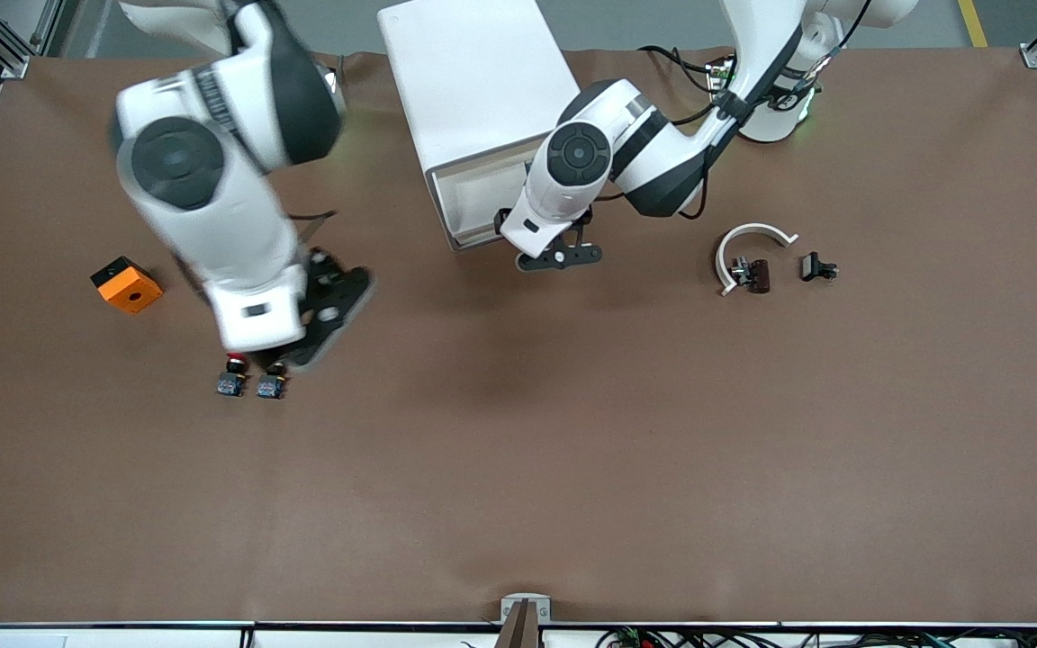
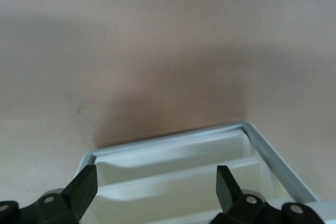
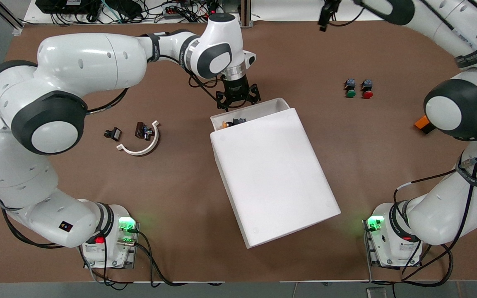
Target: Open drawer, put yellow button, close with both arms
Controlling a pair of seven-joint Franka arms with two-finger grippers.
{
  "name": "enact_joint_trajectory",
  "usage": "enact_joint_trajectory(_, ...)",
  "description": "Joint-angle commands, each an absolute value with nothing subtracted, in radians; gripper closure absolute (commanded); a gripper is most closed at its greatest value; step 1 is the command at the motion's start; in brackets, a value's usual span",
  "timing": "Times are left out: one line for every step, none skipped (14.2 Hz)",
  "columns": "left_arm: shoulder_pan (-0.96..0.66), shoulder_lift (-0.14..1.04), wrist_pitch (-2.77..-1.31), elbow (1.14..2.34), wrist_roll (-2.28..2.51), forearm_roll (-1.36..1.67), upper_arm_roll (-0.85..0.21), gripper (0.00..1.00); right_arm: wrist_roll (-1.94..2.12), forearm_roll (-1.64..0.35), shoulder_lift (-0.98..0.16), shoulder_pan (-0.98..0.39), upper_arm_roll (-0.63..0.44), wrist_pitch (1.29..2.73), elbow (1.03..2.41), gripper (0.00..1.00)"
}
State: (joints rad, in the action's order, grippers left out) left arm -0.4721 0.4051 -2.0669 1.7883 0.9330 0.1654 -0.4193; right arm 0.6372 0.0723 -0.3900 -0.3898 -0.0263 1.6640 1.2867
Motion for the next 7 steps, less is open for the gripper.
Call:
enact_joint_trajectory(-0.462,0.371,-2.049,1.816,0.962,0.199,-0.466,0.0,0.705,0.057,-0.374,-0.276,-0.005,1.648,1.295,0.0)
enact_joint_trajectory(-0.462,0.373,-2.036,1.816,0.974,0.201,-0.477,0.0,0.71,0.058,-0.376,-0.255,-0.006,1.644,1.298,0.0)
enact_joint_trajectory(-0.462,0.373,-2.031,1.816,0.982,0.206,-0.486,0.0,0.7,0.06,-0.377,-0.221,-0.006,1.631,1.301,0.0)
enact_joint_trajectory(-0.462,0.373,-2.031,1.816,0.983,0.209,-0.495,0.0,0.695,0.06,-0.377,-0.192,-0.008,1.618,1.304,0.0)
enact_joint_trajectory(-0.462,0.374,-2.029,1.816,0.985,0.219,-0.503,0.0,0.69,0.06,-0.377,-0.149,-0.008,1.612,1.304,0.0)
enact_joint_trajectory(-0.463,0.374,-2.017,1.816,0.991,0.235,-0.506,0.0,0.674,0.058,-0.379,-0.115,-0.008,1.606,1.304,0.0)
enact_joint_trajectory(-0.466,0.376,-1.996,1.816,0.994,0.239,-0.509,0.0,0.634,0.057,-0.38,-0.086,-0.008,1.595,1.311,0.0)
